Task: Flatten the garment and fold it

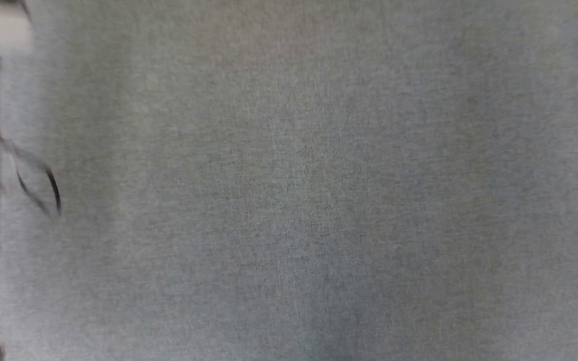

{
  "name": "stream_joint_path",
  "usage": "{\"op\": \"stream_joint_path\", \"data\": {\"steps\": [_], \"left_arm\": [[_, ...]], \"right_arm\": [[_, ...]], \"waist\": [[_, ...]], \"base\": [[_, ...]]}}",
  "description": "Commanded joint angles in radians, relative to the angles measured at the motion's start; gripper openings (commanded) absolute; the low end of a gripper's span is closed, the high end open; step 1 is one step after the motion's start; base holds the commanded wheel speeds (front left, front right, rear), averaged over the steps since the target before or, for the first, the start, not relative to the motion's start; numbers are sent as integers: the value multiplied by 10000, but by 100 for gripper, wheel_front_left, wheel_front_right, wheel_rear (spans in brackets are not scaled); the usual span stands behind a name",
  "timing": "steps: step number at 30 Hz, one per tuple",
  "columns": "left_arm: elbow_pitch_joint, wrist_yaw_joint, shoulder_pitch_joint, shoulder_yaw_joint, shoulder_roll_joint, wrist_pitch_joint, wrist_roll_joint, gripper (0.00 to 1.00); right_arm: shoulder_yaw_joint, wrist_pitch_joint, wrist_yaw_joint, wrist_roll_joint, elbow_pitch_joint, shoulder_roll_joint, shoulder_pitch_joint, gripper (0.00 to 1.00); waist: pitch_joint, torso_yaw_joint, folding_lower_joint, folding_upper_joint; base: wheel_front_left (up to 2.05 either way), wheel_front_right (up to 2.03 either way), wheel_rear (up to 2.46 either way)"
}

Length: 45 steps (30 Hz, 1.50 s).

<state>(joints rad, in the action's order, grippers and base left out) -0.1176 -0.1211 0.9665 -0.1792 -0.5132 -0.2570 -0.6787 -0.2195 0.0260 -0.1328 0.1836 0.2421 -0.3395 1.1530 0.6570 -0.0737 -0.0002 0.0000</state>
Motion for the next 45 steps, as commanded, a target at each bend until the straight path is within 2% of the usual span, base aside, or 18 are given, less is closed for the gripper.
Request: {"op": "stream_joint_path", "data": {"steps": [1, 8, 13, 18, 24, 32, 38, 45], "left_arm": [[368, 94, -962, 82, -84, -24, -135, 0], [1652, 497, -4382, -5, -18, 15, -410, 0], [2221, 726, -6470, -110, 115, 125, -774, 0], [2297, 954, -8077, -385, -13, 489, -872, 0], [2263, 1016, -9467, -763, -144, 1317, -1407, 0], [3196, 1366, -11368, -739, -656, 2543, -2463, 0], [4175, 2030, -12675, -562, -1038, 3114, -2803, 0], [5288, 2697, -13797, -644, -1227, 3697, -3054, 0]], "right_arm": [[119, -169, 21, -450, -467, -129, -829, 0], [459, -618, 21, -1544, -1658, -244, -4013, 0], [942, -887, 21, -2152, -2135, 72, -6027, 0], [1414, -1298, 21, -2940, -2481, 491, -7757, 0], [1827, -2101, 21, -3753, -2890, 717, -9551, 0], [1857, -3664, 21, -5401, -3900, 213, -11830, 0], [2042, -4886, 21, -6639, -5058, -192, -13307, 0], [2234, -6323, 21, -7450, -6043, -476, -14639, 0]], "waist": [[-797, 96, 2, 0], [-1941, 139, 2, 0], [-2670, 183, 2, 0], [-3374, 272, 2, 0], [-4098, 460, 2, 0], [-5078, 616, 2, 0], [-5671, 611, 2, 0], [-6114, 553, 2, 0]], "base": [[0, 0, 0], [0, 0, 0], [0, 0, 0], [0, 0, 0], [0, 0, 0], [0, 0, 0], [0, 0, 0], [0, 0, 0]]}}
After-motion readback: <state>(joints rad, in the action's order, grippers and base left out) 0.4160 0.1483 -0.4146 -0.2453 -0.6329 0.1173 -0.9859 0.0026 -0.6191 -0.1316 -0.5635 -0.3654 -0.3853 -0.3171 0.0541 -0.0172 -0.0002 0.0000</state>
